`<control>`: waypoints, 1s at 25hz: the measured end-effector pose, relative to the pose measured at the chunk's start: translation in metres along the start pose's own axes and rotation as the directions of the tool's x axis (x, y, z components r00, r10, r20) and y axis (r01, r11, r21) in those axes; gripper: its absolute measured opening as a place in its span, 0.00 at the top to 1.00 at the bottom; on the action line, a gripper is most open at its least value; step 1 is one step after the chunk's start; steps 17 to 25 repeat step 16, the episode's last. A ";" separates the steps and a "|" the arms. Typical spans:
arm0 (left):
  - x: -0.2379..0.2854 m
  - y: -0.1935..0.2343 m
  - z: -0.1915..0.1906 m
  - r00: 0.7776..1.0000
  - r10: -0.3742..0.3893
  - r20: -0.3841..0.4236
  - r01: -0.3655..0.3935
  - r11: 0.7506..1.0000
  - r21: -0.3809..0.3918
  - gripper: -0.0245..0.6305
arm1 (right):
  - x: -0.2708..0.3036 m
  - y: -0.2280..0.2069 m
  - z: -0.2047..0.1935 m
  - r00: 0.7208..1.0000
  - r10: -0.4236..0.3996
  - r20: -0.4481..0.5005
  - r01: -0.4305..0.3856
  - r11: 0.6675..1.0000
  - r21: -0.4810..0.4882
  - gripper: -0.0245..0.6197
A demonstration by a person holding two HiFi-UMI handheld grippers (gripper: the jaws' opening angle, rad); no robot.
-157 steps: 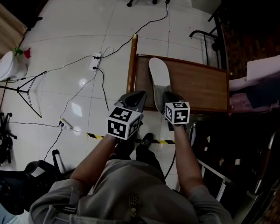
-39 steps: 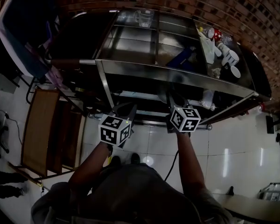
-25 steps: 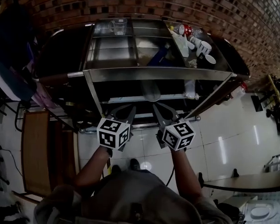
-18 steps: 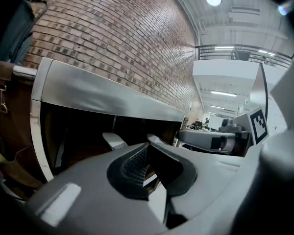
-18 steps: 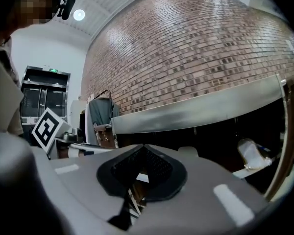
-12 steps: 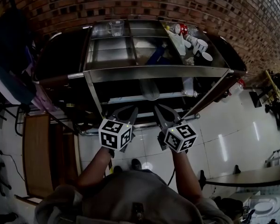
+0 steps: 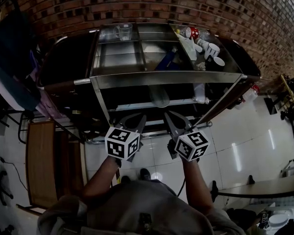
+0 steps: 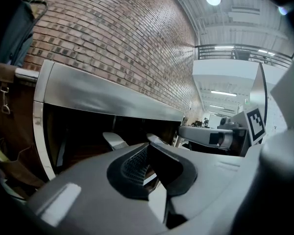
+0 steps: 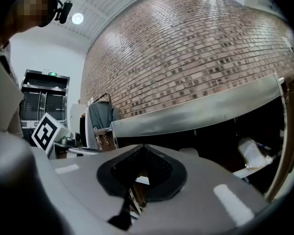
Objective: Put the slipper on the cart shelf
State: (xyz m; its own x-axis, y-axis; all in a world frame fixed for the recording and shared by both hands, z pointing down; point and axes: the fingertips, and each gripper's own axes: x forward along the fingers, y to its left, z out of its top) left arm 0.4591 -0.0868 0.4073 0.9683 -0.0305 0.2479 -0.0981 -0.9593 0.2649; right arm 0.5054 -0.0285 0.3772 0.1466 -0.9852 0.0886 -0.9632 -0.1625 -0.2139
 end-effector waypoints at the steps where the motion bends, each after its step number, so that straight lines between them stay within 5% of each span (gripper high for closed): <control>1: 0.000 0.000 0.000 1.000 0.001 -0.001 -0.001 1.000 0.001 0.95 | 0.000 0.000 0.000 1.000 0.001 0.001 -0.001 1.000 0.002 0.96; 25: -0.002 0.008 0.002 1.000 0.012 0.000 -0.012 1.000 0.007 0.95 | 0.009 0.001 -0.002 1.000 0.018 0.003 -0.018 1.000 0.008 0.96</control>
